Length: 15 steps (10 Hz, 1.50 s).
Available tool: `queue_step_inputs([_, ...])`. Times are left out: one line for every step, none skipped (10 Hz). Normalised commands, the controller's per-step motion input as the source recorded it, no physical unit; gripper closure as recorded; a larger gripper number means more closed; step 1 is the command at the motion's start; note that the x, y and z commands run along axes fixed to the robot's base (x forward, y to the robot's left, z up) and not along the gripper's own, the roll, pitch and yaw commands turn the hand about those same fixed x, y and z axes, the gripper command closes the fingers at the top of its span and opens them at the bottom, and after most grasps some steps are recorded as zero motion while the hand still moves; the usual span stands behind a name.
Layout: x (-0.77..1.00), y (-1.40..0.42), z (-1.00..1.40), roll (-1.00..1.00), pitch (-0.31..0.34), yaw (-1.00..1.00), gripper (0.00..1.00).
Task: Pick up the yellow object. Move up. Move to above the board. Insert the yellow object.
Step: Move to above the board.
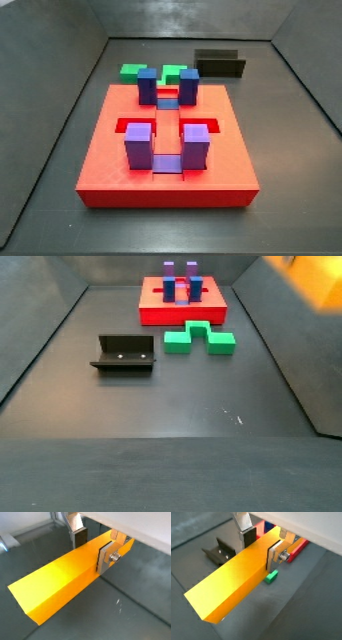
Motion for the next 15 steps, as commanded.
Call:
queue_step_inputs([0.01, -0.01, 0.86, 0.01, 0.068, 0.0, 1.0])
queue_step_inputs([0.02, 0.0, 0.38, 0.0, 0.05, 0.01, 1.0])
queue_step_inputs([0.03, 0.0, 0.17, 0.0, 0.042, 0.0, 1.0])
queue_step_inputs([0.63, -1.4, 0.17, -0.07, 0.191, -0.03, 1.0])
queue_step_inputs([0.63, -1.4, 0.17, -0.04, 0.212, -0.02, 1.0])
queue_step_inputs([0.66, -1.4, 0.16, -0.01, 0.248, 0.0, 1.0])
queue_step_inputs([0.68, -1.4, 0.17, -0.05, 0.242, -0.01, 1.0])
queue_step_inputs([0.68, -1.4, 0.18, -0.02, 0.215, 0.0, 1.0])
queue_step_inputs([0.68, -1.4, 0.18, 0.0, 0.181, 0.01, 1.0])
queue_step_inputs([0.7, -1.4, 0.19, -0.01, 0.148, 0.01, 1.0])
queue_step_inputs([0.71, -1.4, 0.19, -0.01, 0.138, 0.01, 1.0])
queue_step_inputs([0.73, -1.4, 0.21, 0.01, 0.157, 0.01, 1.0])
queue_step_inputs([0.76, -1.4, 0.21, 0.0, 0.164, 0.01, 1.0])
queue_step_inputs([0.51, -0.85, 0.14, 0.01, 0.18, 0.01, 1.0])
queue_step_inputs([0.38, -0.61, 0.11, 0.01, 0.164, 0.0, 1.0])
